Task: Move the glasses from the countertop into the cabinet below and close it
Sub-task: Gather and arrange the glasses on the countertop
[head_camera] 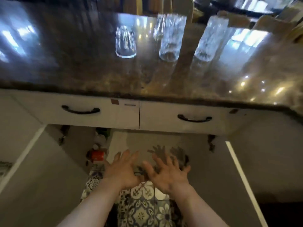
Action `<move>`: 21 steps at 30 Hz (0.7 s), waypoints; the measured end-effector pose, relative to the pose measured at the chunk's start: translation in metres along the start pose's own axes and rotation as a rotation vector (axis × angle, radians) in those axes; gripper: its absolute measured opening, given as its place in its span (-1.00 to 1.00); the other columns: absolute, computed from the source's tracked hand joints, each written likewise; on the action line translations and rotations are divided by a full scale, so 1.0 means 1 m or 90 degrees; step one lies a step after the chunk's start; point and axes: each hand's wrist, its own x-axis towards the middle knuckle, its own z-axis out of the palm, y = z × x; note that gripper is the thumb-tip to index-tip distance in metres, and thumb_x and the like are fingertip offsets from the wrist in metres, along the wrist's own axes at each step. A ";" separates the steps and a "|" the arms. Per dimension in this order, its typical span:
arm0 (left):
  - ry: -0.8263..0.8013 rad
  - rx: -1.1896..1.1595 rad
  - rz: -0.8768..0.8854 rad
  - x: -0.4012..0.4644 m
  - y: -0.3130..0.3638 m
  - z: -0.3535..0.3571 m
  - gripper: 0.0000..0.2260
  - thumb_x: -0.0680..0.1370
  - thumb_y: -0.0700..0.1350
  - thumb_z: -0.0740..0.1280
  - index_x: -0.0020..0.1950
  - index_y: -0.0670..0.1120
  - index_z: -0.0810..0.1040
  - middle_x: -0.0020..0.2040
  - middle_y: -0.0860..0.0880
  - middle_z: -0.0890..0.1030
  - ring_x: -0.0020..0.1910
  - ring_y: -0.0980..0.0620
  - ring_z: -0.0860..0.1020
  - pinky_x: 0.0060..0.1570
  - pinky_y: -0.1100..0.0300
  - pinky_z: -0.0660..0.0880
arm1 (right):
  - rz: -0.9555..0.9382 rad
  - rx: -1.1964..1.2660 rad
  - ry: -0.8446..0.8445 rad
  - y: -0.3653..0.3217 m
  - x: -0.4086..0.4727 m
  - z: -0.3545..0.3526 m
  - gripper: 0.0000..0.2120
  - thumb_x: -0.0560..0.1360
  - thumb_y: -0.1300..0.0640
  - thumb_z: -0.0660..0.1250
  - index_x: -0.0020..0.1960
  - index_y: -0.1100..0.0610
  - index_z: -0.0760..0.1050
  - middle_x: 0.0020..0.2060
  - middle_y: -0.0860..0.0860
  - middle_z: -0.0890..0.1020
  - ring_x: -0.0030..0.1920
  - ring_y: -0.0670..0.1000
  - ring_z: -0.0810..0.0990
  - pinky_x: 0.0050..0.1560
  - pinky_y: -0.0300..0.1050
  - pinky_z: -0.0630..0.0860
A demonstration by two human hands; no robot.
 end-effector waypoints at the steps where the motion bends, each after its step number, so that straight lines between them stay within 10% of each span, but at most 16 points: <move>1: -0.001 -0.006 -0.008 -0.003 -0.001 -0.006 -0.03 0.25 0.61 0.11 0.57 0.33 -0.14 0.64 0.10 -0.09 0.59 -0.10 -0.05 0.43 -0.36 0.00 | -0.005 -0.006 -0.003 -0.001 -0.006 -0.005 0.01 0.18 -0.71 -0.41 0.57 -0.36 -0.10 0.65 -0.07 -0.13 0.62 0.17 -0.21 0.36 0.61 -0.30; 21: 0.323 -0.005 0.090 -0.094 0.030 -0.306 -0.02 0.26 0.65 0.11 0.58 0.31 -0.10 0.64 0.10 -0.05 0.61 -0.03 -0.11 0.48 -0.38 -0.09 | -0.104 0.005 0.390 -0.101 -0.142 -0.280 -0.03 0.28 -0.67 -0.36 0.60 -0.30 -0.10 0.65 -0.02 -0.13 0.62 0.14 -0.24 0.44 0.53 -0.31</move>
